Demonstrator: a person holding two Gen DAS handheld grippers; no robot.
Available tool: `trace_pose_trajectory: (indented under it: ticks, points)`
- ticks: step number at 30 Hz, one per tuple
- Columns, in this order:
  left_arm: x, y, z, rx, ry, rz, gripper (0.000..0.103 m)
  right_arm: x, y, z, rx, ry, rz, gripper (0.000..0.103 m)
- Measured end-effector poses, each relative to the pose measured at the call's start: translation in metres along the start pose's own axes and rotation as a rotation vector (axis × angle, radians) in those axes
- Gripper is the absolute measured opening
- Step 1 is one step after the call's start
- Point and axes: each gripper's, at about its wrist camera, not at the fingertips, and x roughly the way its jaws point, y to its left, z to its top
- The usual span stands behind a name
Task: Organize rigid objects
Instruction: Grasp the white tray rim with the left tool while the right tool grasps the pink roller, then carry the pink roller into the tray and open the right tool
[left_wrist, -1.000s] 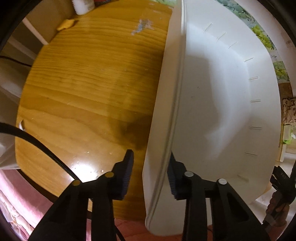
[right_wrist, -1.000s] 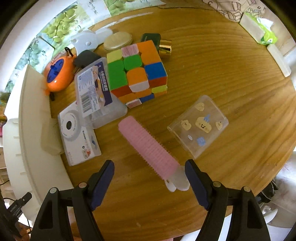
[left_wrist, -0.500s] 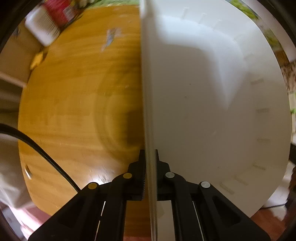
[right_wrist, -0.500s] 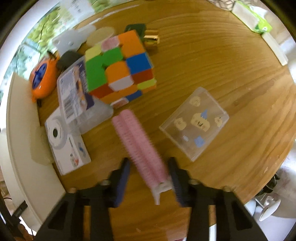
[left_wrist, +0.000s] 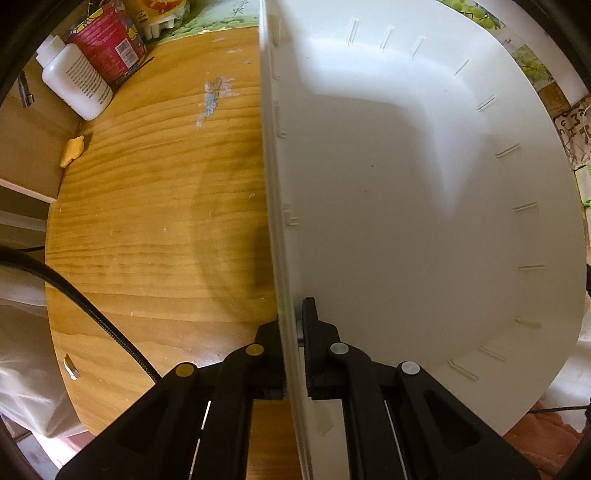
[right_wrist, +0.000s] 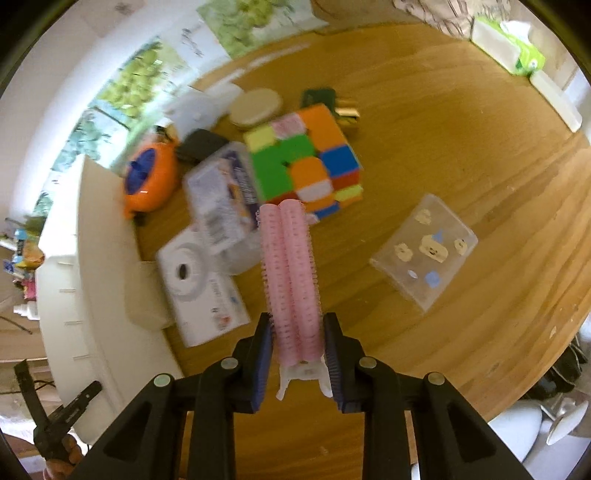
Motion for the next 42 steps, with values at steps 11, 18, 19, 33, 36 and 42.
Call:
trace_pose_trajectory:
  ticks: [11,18,19,33,36,42]
  points:
    - [-0.014,0.001,-0.011,0.015,-0.058,0.025,0.006,-0.051,0.077,-0.018,-0.211,-0.226,0.165,0.027]
    - [-0.032,-0.001,-0.021,-0.014,-0.108,-0.001,0.006,-0.061,0.13,-0.031,-0.402,-0.258,0.335,0.027]
    - [-0.032,-0.001,-0.019,-0.007,-0.106,0.0,0.006,-0.063,0.137,-0.035,-0.428,-0.261,0.356,0.027]
    - [-0.041,-0.005,0.041,-0.008,-0.043,0.046,0.005,-0.03,0.192,-0.062,-0.629,-0.18,0.341,0.028]
    - [-0.042,-0.008,0.045,-0.001,-0.025,0.067,0.005,-0.025,0.192,-0.062,-0.625,-0.164,0.341,0.031]
    - [-0.042,-0.017,0.047,-0.015,-0.009,0.059,0.005,-0.022,0.183,-0.06,-0.584,-0.159,0.351,0.046]
